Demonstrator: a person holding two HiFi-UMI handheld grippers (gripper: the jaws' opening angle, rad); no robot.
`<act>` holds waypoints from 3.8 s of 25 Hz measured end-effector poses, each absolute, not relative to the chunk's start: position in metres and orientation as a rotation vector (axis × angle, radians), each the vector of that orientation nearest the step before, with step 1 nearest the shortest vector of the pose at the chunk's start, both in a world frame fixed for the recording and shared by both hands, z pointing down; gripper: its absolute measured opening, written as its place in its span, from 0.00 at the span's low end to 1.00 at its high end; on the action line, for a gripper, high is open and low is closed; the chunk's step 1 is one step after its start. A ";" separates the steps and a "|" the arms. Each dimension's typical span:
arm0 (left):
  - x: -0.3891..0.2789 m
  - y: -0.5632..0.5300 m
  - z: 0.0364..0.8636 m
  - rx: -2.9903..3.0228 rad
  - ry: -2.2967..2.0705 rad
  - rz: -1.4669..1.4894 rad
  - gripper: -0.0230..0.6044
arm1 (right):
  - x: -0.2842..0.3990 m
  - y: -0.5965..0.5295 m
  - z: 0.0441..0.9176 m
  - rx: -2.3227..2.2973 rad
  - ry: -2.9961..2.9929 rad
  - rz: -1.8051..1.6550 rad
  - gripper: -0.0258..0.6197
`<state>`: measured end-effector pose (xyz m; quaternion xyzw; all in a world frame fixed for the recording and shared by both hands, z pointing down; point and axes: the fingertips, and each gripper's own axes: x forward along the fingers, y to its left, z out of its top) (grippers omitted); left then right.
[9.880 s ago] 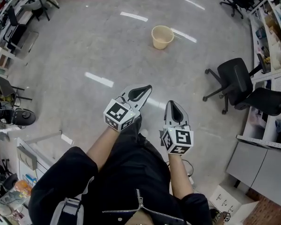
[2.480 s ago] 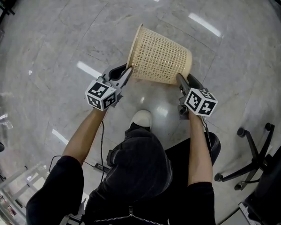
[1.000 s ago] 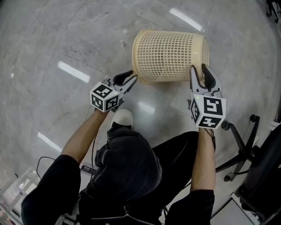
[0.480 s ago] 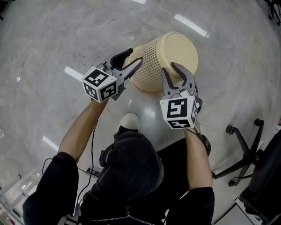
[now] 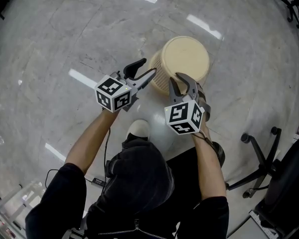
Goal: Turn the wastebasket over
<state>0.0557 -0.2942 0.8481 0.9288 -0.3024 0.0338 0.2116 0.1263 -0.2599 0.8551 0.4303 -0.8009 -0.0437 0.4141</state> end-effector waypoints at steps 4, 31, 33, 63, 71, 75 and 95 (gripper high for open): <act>0.058 -0.295 0.847 2.594 -0.838 0.103 0.35 | 0.126 -0.259 0.856 1.076 -2.018 -0.093 0.18; 0.120 -0.286 0.848 2.818 -0.690 0.241 0.04 | 0.220 -0.264 0.846 1.692 -2.148 0.430 0.06; 0.122 -0.287 0.846 2.805 -0.690 0.242 0.04 | 0.221 -0.264 0.846 1.693 -2.154 0.460 0.06; 0.090 -0.277 0.393 2.820 -0.779 0.217 0.04 | 0.202 -0.246 0.395 1.664 -2.202 0.498 0.05; 0.089 -0.255 0.232 2.842 -0.783 0.165 0.04 | 0.187 -0.221 0.237 1.688 -2.248 0.478 0.05; 0.080 -0.236 0.177 2.834 -0.806 0.152 0.04 | 0.179 -0.197 0.184 1.707 -2.269 0.489 0.05; 0.088 -0.117 0.038 2.889 -0.765 0.044 0.04 | 0.132 -0.082 0.065 1.804 -2.375 0.459 0.05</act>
